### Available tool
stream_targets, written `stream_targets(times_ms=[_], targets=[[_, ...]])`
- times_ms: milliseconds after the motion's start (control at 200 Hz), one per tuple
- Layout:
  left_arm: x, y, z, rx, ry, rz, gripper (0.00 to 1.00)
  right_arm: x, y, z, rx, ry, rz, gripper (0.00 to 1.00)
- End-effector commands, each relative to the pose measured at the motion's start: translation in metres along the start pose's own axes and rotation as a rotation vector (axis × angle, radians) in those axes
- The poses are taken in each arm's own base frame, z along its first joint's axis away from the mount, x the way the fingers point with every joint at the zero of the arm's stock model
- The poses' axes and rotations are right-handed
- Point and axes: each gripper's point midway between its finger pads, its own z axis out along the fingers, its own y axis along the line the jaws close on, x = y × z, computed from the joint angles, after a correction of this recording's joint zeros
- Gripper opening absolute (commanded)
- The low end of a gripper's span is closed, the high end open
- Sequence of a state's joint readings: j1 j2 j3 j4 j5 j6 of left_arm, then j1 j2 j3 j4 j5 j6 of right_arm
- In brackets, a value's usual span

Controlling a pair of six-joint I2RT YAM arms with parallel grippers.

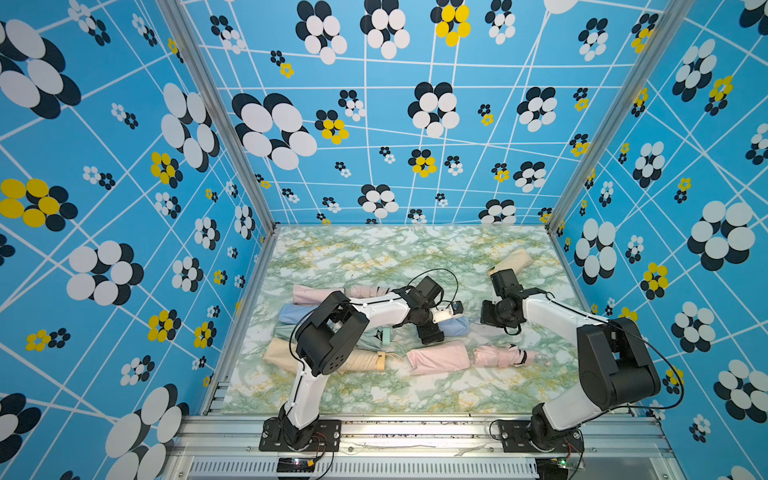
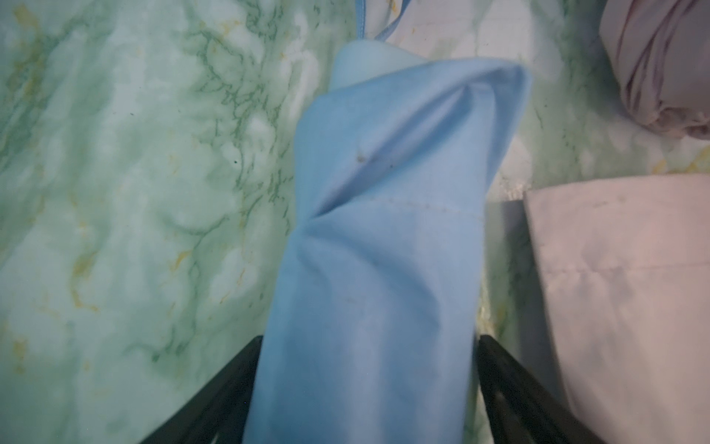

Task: Take umbrellas out of sleeves
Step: Take out the umbrella from the umbrella sleeve.

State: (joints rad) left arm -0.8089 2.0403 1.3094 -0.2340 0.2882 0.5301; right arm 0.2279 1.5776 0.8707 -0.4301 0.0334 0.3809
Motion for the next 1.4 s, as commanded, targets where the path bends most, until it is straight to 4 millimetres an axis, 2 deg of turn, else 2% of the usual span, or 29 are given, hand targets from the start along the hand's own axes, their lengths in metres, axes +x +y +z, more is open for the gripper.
stream_targets(times_ms=[0, 315, 425, 575, 630, 989, 1394], targets=[[0.020, -0.003, -0.001, 0.009, 0.040, -0.038, 0.83, -0.005, -0.005, -0.008, 0.036, -0.030, -0.007, 0.00], [0.034, -0.005, -0.003, 0.016, 0.066, -0.064, 0.74, -0.006, -0.009, -0.009, 0.060, -0.034, -0.016, 0.00], [0.039, -0.006, -0.003, 0.019, 0.077, -0.070, 0.67, -0.006, -0.011, -0.010, 0.073, -0.036, -0.020, 0.00], [0.046, -0.005, -0.004, 0.009, 0.098, -0.076, 0.52, -0.006, -0.013, -0.011, 0.082, -0.035, -0.025, 0.00], [0.047, -0.004, -0.005, 0.004, 0.101, -0.074, 0.50, -0.005, -0.014, -0.010, 0.083, -0.033, -0.026, 0.00], [0.062, -0.004, -0.012, -0.020, 0.146, -0.063, 0.49, -0.005, -0.019, -0.011, 0.116, -0.035, -0.047, 0.00], [0.064, -0.007, -0.014, -0.017, 0.148, -0.065, 0.52, -0.007, -0.031, -0.016, 0.182, -0.047, -0.062, 0.00]])
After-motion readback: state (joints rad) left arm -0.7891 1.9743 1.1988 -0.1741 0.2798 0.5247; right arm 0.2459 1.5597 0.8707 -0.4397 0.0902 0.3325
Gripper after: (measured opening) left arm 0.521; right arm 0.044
